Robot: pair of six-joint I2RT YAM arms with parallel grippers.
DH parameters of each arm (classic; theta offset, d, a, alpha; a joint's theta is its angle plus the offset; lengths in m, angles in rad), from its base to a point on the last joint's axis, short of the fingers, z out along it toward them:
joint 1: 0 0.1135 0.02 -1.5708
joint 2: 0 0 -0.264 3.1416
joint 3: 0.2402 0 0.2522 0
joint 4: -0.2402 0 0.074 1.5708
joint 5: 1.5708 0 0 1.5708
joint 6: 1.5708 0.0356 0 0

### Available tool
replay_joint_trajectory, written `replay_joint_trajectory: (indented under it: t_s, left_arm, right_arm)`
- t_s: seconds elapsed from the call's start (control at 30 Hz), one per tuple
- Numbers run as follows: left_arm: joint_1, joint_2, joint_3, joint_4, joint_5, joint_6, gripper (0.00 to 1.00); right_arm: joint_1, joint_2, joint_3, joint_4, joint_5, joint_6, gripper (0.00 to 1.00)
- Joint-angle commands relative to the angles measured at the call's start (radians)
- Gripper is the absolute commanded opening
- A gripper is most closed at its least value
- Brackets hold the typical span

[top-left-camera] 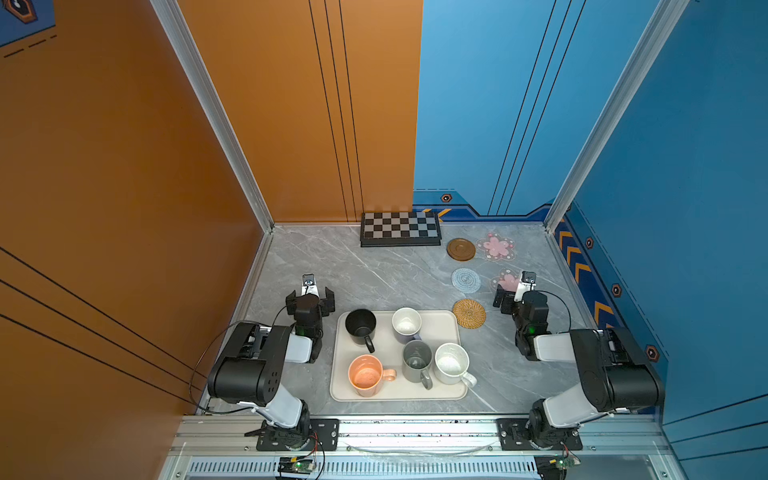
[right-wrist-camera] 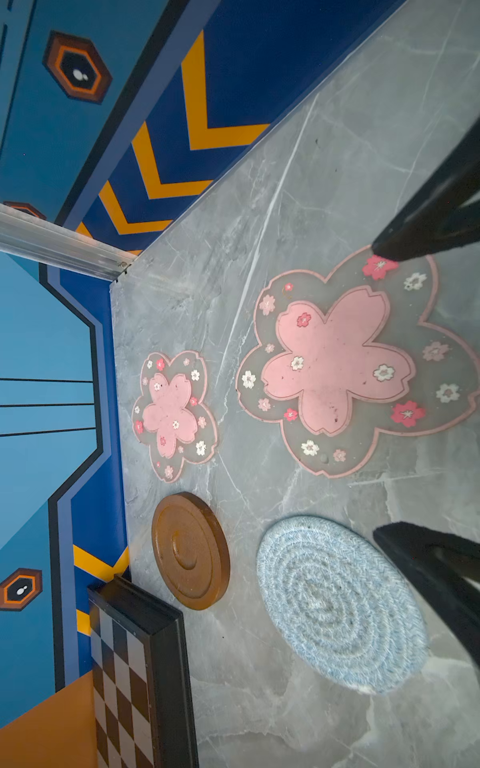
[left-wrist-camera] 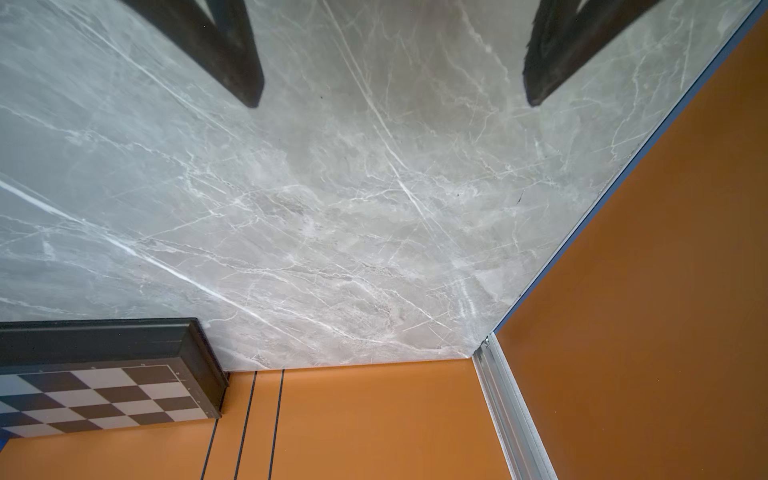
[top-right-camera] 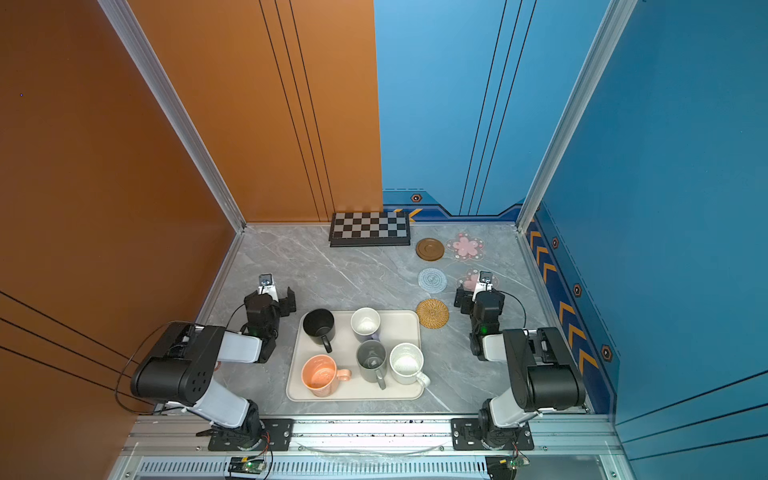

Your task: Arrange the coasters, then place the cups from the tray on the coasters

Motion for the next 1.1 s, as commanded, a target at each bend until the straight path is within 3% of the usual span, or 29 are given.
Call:
replay_joint_trajectory:
  t_s: [0.0,1.07]
  left_arm:
    - [-0.001,-0.006,0.017,0.001,-0.001,-0.001,0.98]
    - [0.001,-0.005,0.016,-0.001,0.004,-0.001,0.98]
  right_arm:
    - [0.006,0.009,0.013,0.01,-0.004,-0.019,1.0]
    - [-0.006,0.009,0.019,-0.001,-0.024,-0.011,1.0]
